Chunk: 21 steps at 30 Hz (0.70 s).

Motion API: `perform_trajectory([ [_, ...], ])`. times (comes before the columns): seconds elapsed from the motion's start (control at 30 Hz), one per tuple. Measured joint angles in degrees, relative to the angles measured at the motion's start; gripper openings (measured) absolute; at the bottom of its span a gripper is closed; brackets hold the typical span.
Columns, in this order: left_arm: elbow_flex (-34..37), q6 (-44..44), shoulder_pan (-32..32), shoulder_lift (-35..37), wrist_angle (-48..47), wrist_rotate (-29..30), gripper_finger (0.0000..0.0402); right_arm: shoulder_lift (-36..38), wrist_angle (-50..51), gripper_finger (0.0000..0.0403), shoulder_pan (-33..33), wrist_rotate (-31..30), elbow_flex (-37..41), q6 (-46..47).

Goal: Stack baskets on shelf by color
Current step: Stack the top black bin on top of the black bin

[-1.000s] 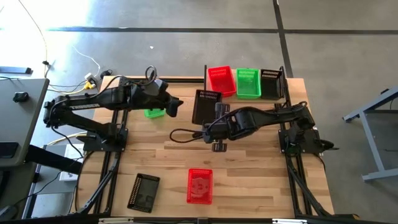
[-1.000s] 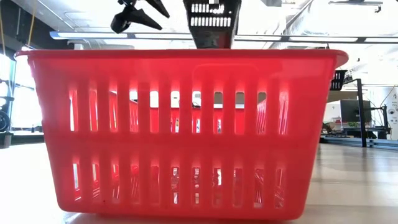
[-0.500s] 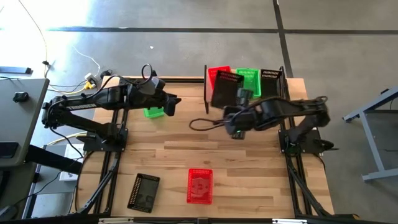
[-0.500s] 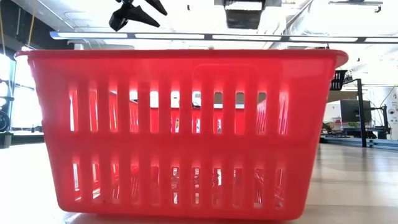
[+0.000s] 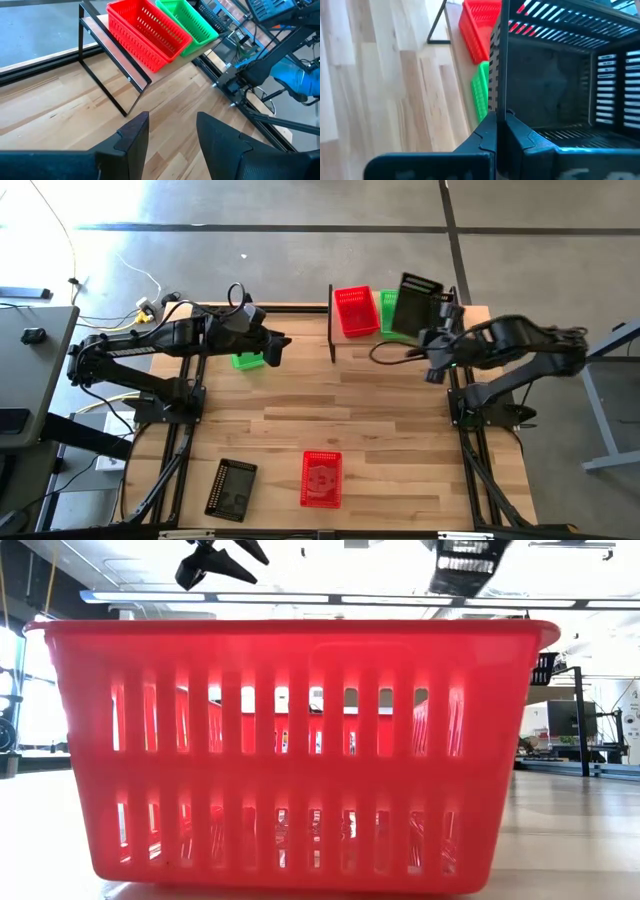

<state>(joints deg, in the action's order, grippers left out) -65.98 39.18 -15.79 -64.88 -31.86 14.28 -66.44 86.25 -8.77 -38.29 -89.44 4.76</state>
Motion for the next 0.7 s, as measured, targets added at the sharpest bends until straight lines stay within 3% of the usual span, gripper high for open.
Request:
perform_trajectory([
  [0.3, 0.0, 0.07, 0.0, 0.0, 0.0, 0.09, 0.0154, 9.55, -0.28, 0.0, 5.13, 1.6, 8.97, -10.56],
  [0.7, 0.0, 0.22, 0.0, -0.04, 0.02, 1.49, 0.0154, 13.43, 3.24, 0.0, 12.47, 2.52, 14.19, -20.02],
])
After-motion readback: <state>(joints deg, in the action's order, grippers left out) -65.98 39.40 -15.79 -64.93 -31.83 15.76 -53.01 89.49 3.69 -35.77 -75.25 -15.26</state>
